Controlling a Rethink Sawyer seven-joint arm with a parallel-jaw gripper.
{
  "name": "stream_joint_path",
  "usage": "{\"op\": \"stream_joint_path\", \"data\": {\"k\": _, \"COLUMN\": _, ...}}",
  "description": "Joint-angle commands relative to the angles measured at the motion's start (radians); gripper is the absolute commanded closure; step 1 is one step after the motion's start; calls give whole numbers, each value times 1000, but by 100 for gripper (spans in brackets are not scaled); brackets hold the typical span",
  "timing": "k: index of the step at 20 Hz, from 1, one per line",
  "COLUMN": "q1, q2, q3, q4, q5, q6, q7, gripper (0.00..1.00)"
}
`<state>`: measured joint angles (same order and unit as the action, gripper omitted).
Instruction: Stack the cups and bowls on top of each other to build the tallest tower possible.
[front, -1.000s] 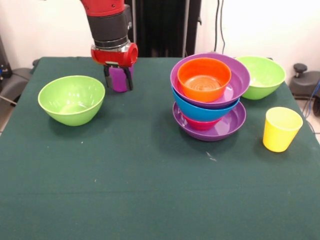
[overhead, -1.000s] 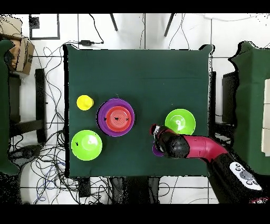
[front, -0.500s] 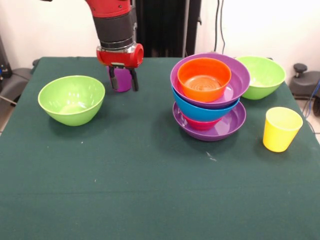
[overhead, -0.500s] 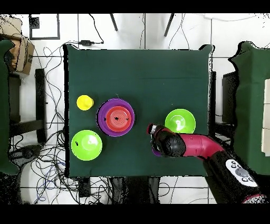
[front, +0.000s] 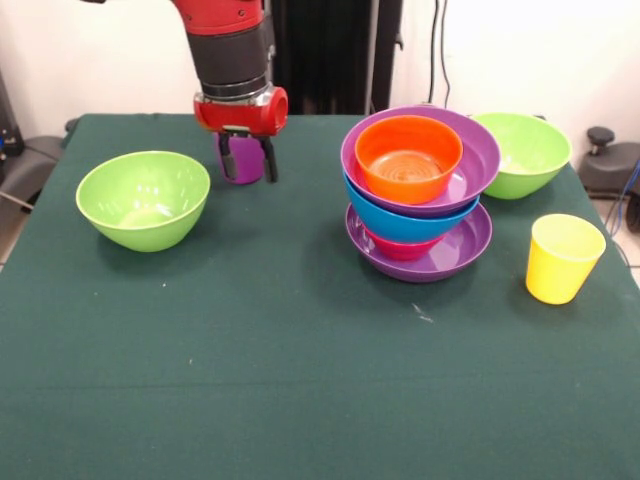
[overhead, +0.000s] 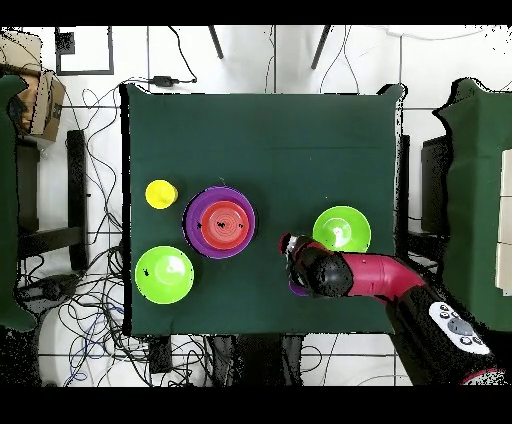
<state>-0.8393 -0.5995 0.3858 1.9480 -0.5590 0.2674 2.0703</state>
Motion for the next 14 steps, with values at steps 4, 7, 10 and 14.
{"op": "stream_joint_path", "data": {"k": 4, "q1": -63, "q2": 2, "q3": 89, "q4": -55, "q5": -94, "q6": 24, "q7": -138, "gripper": 0}}
{"op": "stream_joint_path", "data": {"k": 7, "q1": -81, "q2": 13, "q3": 99, "q4": -64, "q5": -101, "q6": 32, "q7": -152, "gripper": 0}}
{"op": "stream_joint_path", "data": {"k": 10, "q1": -88, "q2": 20, "q3": 103, "q4": -67, "q5": -110, "q6": 31, "q7": -151, "gripper": 0}}
{"op": "stream_joint_path", "data": {"k": 14, "q1": -87, "q2": 44, "q3": 99, "q4": -80, "q5": -134, "q6": 17, "q7": -135, "gripper": 0}}
